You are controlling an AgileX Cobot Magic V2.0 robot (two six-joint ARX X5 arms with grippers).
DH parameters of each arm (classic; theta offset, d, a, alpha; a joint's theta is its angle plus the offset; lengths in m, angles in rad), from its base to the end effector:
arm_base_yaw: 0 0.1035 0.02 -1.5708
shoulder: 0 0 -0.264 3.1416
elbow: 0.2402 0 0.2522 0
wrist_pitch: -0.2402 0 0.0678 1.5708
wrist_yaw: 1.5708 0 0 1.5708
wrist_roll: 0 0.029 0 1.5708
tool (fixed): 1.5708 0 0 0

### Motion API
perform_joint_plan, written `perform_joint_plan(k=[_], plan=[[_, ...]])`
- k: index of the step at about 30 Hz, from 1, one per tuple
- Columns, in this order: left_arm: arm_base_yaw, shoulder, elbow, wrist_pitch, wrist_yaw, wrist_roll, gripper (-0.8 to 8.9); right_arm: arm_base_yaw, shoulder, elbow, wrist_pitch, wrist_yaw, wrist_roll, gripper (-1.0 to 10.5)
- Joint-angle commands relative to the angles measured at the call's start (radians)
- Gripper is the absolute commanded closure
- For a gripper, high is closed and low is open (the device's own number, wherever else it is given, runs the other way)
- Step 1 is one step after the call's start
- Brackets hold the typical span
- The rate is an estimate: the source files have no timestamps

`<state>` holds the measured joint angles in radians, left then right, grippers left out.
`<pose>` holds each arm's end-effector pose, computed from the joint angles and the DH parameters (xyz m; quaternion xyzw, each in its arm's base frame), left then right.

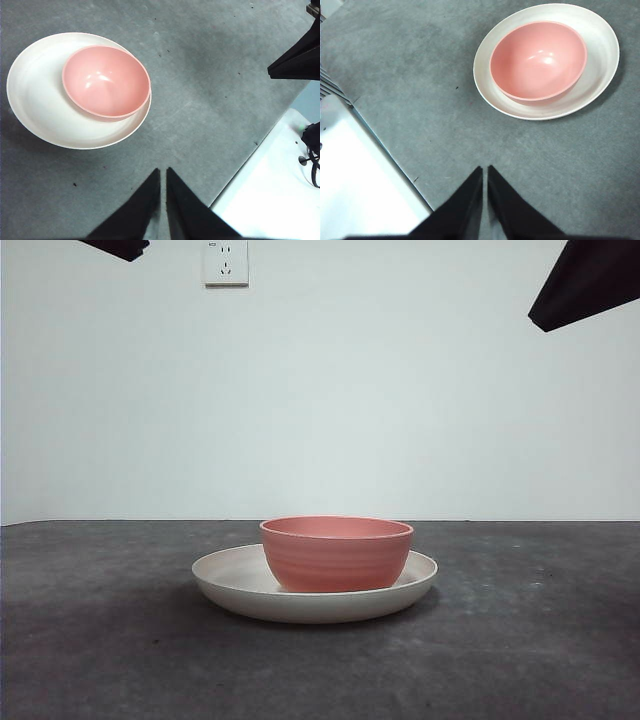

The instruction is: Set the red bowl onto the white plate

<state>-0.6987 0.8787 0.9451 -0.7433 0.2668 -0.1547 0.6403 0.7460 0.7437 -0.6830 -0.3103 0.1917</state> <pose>0.1227 -0.1130 0.3229 0.0064 0.3572 -0.4115 0.8385 0.1111 0.0938 0.2817 0.0252 0.3711 0.3973 0.8389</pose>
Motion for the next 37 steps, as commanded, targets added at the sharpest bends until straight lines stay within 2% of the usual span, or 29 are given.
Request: perform_joint_plan(k=[1,5,8,12,17,23,28,37], plan=[[-0.002,-0.005,0.009,0.008,0.004,0.012,7.94,0.007,0.004,0.010,0.010,0.003,0.010,9.4],[0.059,-0.071,0.009,0.013,-0.028,0.083,7.94,0.007,0.003,0.010,0.010,0.003,0.010,9.4],[0.168,-0.146,0.008,0.079,-0.092,0.097,7.94,0.007,0.003,0.010,0.010,0.003,0.010,9.4],[0.351,-0.272,-0.028,0.242,-0.142,0.179,7.94,0.007,0.003,0.010,0.010,0.003,0.010,9.4],[0.555,-0.444,-0.169,0.466,-0.154,0.278,7.94,0.007,0.003,0.010,0.010,0.003,0.010,9.4],[0.725,-0.612,-0.398,0.579,-0.171,0.301,7.94,0.007,0.003,0.010,0.010,0.003,0.010,9.4],[0.788,-0.705,-0.579,0.610,-0.171,0.296,7.94,0.007,0.003,0.010,0.010,0.003,0.010,9.4],[0.795,-0.822,-0.813,0.608,-0.171,0.252,7.94,0.007,0.003,0.010,0.010,0.003,0.010,9.4]])
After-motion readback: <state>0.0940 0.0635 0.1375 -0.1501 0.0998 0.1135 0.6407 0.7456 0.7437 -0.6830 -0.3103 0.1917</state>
